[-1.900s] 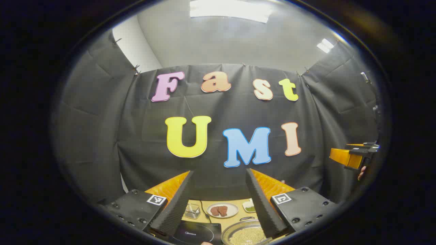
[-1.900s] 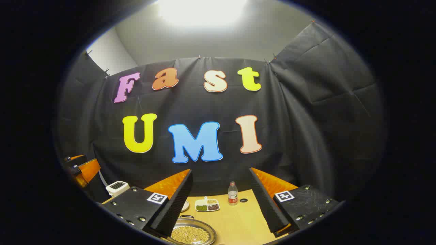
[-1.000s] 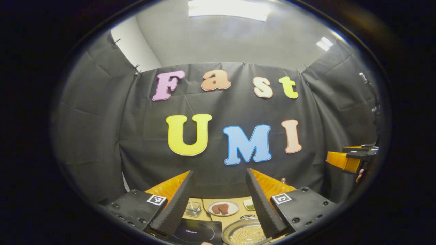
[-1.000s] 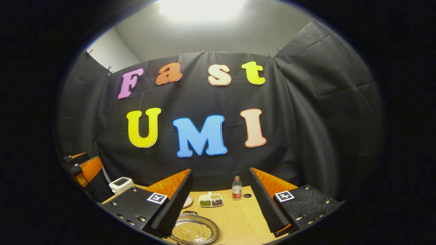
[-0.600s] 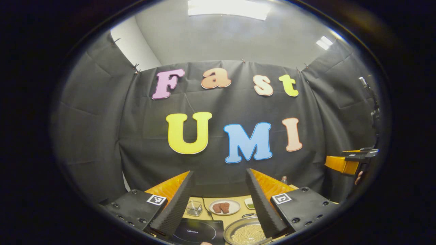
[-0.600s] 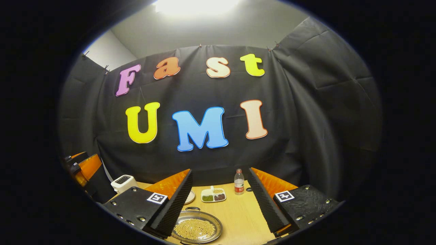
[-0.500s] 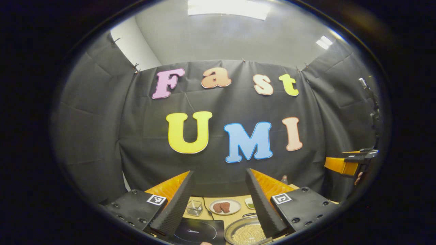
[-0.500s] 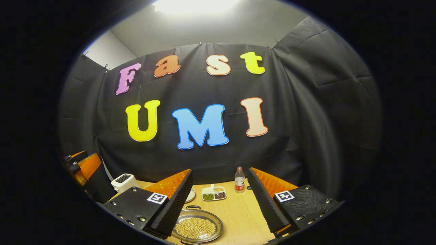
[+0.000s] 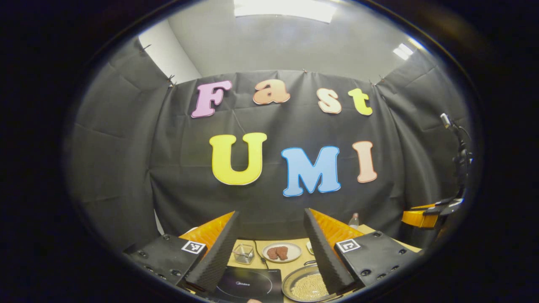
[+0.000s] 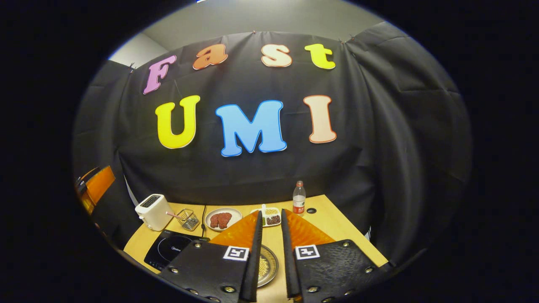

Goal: First push the handle of the pot to place it horizontally, then grasp the pot with both hands and set it on the induction cooktop.

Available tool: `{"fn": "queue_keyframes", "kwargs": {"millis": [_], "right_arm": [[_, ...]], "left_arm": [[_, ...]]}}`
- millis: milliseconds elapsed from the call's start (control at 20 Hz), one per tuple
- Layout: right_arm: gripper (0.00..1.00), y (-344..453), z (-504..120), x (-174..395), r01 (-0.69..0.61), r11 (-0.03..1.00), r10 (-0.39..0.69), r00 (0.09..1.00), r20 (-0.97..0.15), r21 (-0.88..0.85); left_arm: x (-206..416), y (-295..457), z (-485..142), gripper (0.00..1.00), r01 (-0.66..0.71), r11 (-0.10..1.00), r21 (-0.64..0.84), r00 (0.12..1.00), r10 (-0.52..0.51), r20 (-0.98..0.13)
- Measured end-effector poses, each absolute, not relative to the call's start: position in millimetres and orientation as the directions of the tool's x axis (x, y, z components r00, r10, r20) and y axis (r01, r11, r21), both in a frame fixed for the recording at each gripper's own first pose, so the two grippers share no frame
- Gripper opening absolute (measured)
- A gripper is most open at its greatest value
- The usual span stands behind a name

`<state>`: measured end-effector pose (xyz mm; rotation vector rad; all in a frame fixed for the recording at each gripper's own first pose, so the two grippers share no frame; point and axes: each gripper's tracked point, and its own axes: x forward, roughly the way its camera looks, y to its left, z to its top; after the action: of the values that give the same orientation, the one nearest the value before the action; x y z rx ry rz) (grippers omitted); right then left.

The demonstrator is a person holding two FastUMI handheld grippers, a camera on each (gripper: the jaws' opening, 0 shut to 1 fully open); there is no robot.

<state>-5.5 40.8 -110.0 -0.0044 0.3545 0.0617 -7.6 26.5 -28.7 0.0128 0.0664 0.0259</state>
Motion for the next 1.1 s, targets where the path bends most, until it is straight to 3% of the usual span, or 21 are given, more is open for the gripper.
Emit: {"fn": "queue_keyframes", "kwargs": {"millis": [50, 100, 200, 250, 550, 700, 750, 1100], "right_arm": [[0.19, 49, -119, -8, -0.091, 0.996, 0.089, 0.923, -0.374, 0.013], [0.19, 56, -129, -10, -0.119, 0.993, 0.113, 0.908, -0.402, 0.010], [0.03, 69, -151, -14, -0.167, 0.986, 0.159, 0.875, -0.458, 0.024], [0.01, 76, -160, -19, -0.192, 0.981, 0.184, 0.854, -0.487, 0.033], [0.03, 110, -214, -41, -0.289, 0.953, 0.276, 0.723, -0.633, 0.086], [0.03, 124, -247, -58, -0.306, 0.940, 0.317, 0.625, -0.714, 0.149], [0.03, 128, -256, -64, -0.311, 0.935, 0.330, 0.594, -0.733, 0.169], [0.03, 153, -316, -92, -0.306, 0.918, 0.371, 0.429, -0.823, 0.254]], "left_arm": [[-8, 28, -31, 0.99, -0.027, 1.000, 0.013, 0.997, 0.028, -0.070], [-9, 29, -33, 0.97, -0.028, 1.000, 0.012, 0.997, 0.029, -0.076], [-13, 33, -36, 0.97, -0.031, 0.999, 0.013, 0.996, 0.032, -0.084], [-13, 36, -37, 0.97, -0.033, 0.999, 0.014, 0.996, 0.034, -0.087], [-15, 53, -43, 0.95, -0.058, 0.998, 0.012, 0.993, 0.059, -0.099], [-20, 63, -49, 0.99, -0.074, 0.997, 0.008, 0.991, 0.075, -0.113], [-21, 66, -51, 0.95, -0.080, 0.997, 0.007, 0.990, 0.080, -0.117], [-24, 87, -60, 0.96, -0.113, 0.994, 0.007, 0.983, 0.113, -0.141]]}}
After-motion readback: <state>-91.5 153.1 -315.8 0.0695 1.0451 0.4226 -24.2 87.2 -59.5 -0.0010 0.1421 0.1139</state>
